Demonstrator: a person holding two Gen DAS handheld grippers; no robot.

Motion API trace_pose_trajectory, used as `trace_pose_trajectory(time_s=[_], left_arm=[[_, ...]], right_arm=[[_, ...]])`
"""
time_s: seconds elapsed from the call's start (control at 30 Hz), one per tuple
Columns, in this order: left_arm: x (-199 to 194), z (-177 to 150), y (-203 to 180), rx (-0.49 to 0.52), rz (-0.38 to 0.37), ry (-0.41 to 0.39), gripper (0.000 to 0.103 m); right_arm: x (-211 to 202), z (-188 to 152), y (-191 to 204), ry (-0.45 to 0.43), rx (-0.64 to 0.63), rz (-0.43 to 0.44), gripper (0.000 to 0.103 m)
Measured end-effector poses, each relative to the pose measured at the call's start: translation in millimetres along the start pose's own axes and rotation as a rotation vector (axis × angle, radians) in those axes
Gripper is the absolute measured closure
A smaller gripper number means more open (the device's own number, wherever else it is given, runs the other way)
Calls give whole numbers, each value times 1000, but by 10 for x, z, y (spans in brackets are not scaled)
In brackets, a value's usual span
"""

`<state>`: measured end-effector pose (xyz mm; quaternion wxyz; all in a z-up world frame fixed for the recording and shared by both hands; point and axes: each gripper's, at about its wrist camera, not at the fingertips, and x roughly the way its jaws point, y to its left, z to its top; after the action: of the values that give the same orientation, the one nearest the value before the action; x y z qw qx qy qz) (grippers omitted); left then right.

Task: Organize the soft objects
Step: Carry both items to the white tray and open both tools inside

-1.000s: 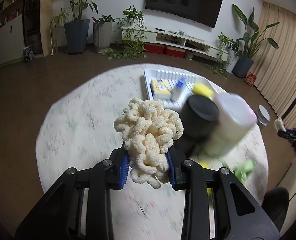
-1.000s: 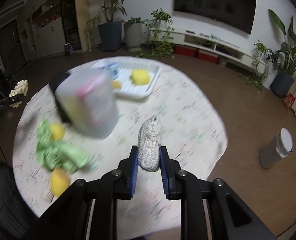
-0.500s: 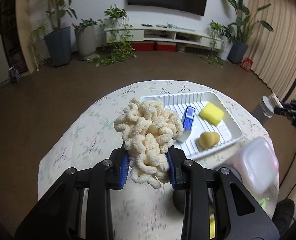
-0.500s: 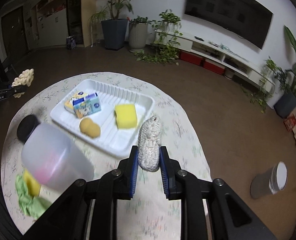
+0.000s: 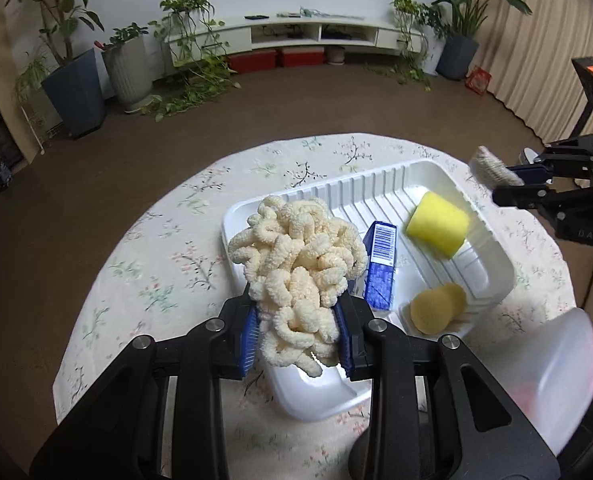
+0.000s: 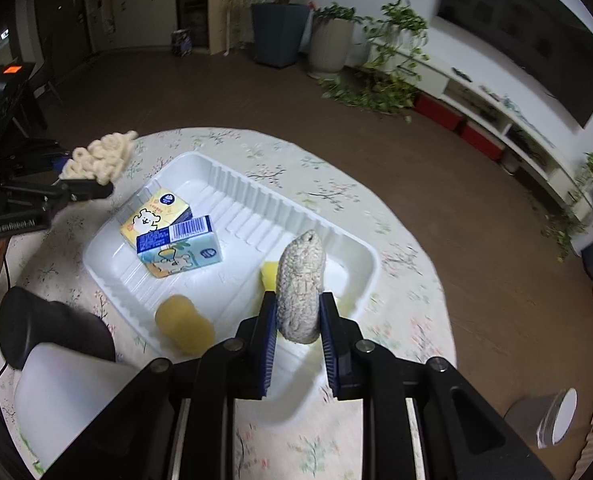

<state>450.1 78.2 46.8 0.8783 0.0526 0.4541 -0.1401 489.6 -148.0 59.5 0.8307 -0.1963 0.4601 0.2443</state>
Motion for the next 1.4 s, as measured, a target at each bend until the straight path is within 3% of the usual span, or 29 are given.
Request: trace_pose_trajectory(time_s=[0.23, 0.43, 0.8, 0.87, 1.0, 1.23, 1.33, 1.4], left_arm=[[271, 40, 66, -14, -15, 34, 74], [451, 35, -50, 32, -25, 65, 73], [616, 58, -119, 52, -24, 90, 70], [625, 75, -121, 46, -30, 84, 66], [653, 65, -117, 44, -30, 81, 41], [668, 50, -169, 51, -21, 78, 32], [674, 48, -180, 51, -21, 79, 25], [674, 53, -185, 53, -19, 76, 19]], right_arm=[[359, 155, 127, 41, -51, 30, 80], [615, 199, 218, 81, -86, 42, 80], [850, 198, 284, 105, -122, 66, 80], [859, 209, 290, 104, -127, 67, 80], [879, 230, 329, 105, -140, 67, 79], [874, 214, 363, 99, -154, 54, 79], [871, 217, 370, 96, -156, 41, 72], [863, 221, 354, 94, -146, 39, 59]])
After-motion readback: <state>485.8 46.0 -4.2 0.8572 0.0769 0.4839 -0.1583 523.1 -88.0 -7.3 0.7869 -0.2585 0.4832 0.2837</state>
